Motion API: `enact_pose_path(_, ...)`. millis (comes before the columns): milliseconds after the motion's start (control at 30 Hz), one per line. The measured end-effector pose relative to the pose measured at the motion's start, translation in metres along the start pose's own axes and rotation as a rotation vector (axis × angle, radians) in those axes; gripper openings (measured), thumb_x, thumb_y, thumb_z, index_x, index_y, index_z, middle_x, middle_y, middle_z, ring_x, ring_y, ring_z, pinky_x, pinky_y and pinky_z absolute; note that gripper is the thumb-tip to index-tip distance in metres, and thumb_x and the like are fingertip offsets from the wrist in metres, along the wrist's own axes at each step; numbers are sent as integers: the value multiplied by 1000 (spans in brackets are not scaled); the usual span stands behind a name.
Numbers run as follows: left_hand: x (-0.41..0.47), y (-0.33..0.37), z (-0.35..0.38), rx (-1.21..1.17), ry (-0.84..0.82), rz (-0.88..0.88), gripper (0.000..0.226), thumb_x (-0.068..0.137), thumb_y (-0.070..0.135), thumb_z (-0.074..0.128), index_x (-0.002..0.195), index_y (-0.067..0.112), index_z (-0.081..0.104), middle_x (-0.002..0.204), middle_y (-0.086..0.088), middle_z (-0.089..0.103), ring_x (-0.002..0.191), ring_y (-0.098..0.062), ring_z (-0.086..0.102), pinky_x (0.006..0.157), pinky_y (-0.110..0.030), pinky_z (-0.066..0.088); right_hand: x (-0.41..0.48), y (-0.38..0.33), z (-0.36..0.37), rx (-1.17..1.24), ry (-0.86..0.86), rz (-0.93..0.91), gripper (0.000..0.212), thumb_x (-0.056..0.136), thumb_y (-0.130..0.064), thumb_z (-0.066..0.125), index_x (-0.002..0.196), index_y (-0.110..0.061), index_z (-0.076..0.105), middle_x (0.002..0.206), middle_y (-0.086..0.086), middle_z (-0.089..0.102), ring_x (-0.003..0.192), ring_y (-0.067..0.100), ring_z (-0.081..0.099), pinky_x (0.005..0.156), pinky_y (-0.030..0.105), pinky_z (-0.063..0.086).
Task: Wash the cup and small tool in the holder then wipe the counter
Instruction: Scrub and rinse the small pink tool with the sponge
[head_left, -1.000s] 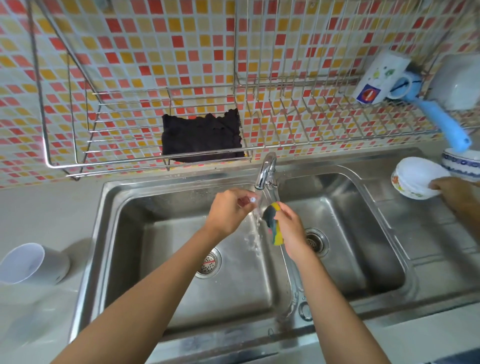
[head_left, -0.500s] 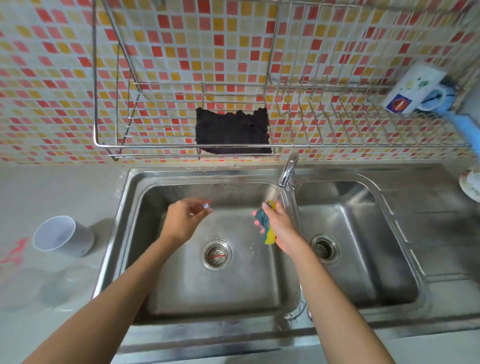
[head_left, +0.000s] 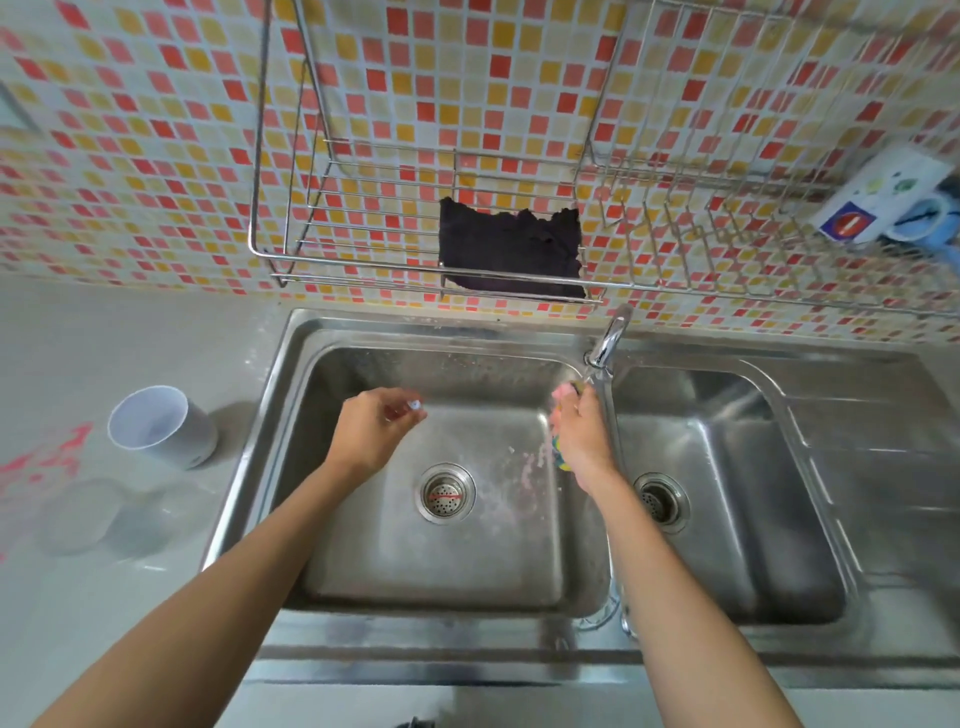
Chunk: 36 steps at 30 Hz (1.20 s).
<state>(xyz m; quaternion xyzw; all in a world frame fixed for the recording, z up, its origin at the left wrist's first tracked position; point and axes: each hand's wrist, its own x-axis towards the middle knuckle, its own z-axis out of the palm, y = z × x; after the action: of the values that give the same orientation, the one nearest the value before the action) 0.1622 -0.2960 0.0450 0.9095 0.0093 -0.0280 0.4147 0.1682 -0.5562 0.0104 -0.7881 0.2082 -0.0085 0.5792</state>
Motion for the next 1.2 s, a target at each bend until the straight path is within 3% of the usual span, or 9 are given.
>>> enact_pose_path(133, 0, 1, 1, 5, -6, 13, 20, 85, 27, 73, 101, 15, 75, 85, -1, 72, 75, -11, 64, 64, -4, 39, -6, -3, -3, -50, 1, -22, 19, 100, -37, 33, 88, -26, 43, 75, -10, 50, 60, 11, 46, 60, 30, 38)
enact_pose_path(267, 0, 4, 3, 2, -14, 23, 22, 84, 26, 74, 102, 13, 75, 87, -4, 73, 78, -15, 66, 73, -20, 46, -13, -4, -10, -139, 30, -41, 22, 101, -32, 34, 97, -16, 46, 73, -2, 53, 61, 15, 48, 59, 29, 37)
enact_pose_path(433, 1, 5, 6, 17, -21, 37, 24, 84, 27, 73, 103, 13, 75, 89, -5, 73, 79, -15, 66, 75, -21, 46, -12, 10, -13, -138, 96, 7, 21, 99, -32, 37, 94, -16, 48, 71, 1, 55, 62, 20, 50, 62, 34, 41)
enact_pose_path(633, 2, 7, 9, 27, -31, 44, 23, 85, 28, 73, 104, 15, 75, 90, -4, 74, 79, -13, 66, 74, -21, 46, 16, 3, -38, 141, 249, 143, 12, 98, -21, 42, 87, -19, 48, 63, 2, 52, 49, 15, 39, 43, 22, 28)
enact_pose_path(733, 5, 6, 7, 34, -34, 49, 23, 85, 29, 72, 104, 16, 75, 90, -3, 74, 78, -12, 66, 73, -20, 45, 40, -16, -47, 265, 146, 220, 18, 100, -18, 43, 84, -19, 50, 74, 3, 61, 40, 9, 46, 37, 16, 32)
enact_pose_path(833, 8, 3, 5, 39, -26, 38, 23, 85, 29, 72, 104, 16, 75, 91, -3, 74, 79, -12, 66, 73, -19, 46, 61, -23, -47, 364, 52, 326, 19, 101, -22, 41, 88, -15, 53, 81, 10, 62, 38, 13, 52, 35, 17, 32)
enact_pose_path(967, 8, -1, 5, 45, -23, 15, 24, 85, 30, 72, 106, 17, 75, 92, -3, 74, 78, -10, 65, 72, -19, 44, 74, -23, -47, 575, -4, 407, 16, 101, -21, 38, 101, -13, 52, 82, 13, 56, 53, 20, 52, 36, 19, 35)
enact_pose_path(1100, 5, -5, 2, 44, -27, -10, 21, 86, 28, 71, 104, 20, 75, 91, -2, 72, 77, -10, 63, 69, -15, 41, 71, -29, -56, 771, 128, 447, 18, 102, -19, 36, 94, -14, 52, 83, 11, 56, 55, 15, 45, 42, 22, 36)
enact_pose_path(1200, 3, -8, 1, 42, -19, -13, 20, 86, 28, 70, 104, 20, 75, 89, -2, 72, 75, -10, 62, 64, -2, 36, 69, -22, -61, 803, 173, 438, 16, 102, -15, 36, 94, -14, 50, 86, 13, 58, 52, 15, 47, 39, 16, 37)
